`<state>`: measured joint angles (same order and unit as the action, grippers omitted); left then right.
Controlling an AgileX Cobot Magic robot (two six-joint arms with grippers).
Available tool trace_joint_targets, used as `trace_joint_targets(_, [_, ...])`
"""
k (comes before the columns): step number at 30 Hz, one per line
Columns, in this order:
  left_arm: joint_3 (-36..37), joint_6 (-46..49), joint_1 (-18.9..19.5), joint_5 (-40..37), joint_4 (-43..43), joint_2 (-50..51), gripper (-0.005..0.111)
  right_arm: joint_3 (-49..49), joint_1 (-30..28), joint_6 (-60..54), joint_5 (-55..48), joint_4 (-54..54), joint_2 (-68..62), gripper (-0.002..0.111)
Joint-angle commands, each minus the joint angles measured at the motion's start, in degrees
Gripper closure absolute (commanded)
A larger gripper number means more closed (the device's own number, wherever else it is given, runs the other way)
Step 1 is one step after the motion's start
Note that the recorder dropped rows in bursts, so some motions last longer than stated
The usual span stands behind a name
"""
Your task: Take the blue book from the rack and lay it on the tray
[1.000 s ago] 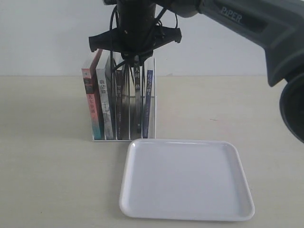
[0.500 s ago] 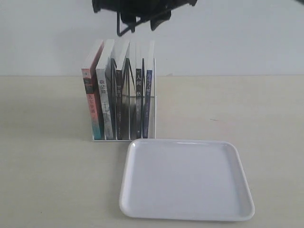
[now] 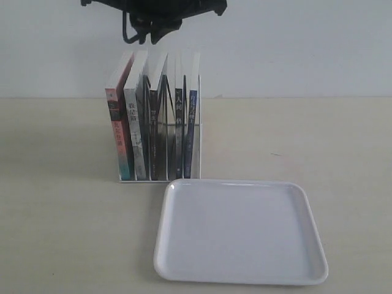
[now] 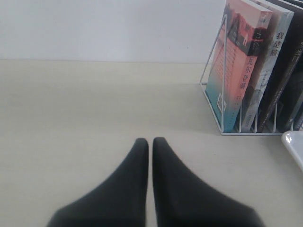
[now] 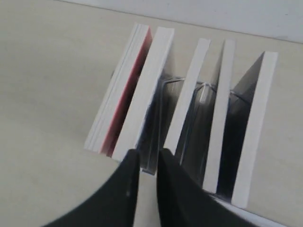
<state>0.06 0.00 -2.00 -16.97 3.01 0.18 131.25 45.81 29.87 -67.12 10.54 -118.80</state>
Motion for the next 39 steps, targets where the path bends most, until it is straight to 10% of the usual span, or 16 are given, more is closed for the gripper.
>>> trace_joint_targets(1, [-0.06,0.00,0.11,0.25,0.23,-0.18,0.103,0.29,0.31,1.45,0.14,0.54,-1.72,0.064])
trace_joint_targets(11, [-0.06,0.00,0.11,0.25,0.23,-0.18,0.103,0.29,0.31,2.26,-0.62,2.02,-5.93,0.082])
trace_joint_targets(29, [-0.06,0.00,0.11,0.25,0.23,-0.18,0.103,0.29,-0.66,5.51,1.36,4.26,-10.34,0.071])
trace_joint_targets(35, [-0.06,0.00,0.11,0.25,0.23,-0.18,0.103,0.29,-0.81,5.60,1.36,4.26,-10.34,0.107])
trace_joint_targets(39, [-0.06,0.00,0.11,0.25,0.23,-0.18,0.103,0.29,-0.81,5.19,1.36,4.37,-10.34,0.108])
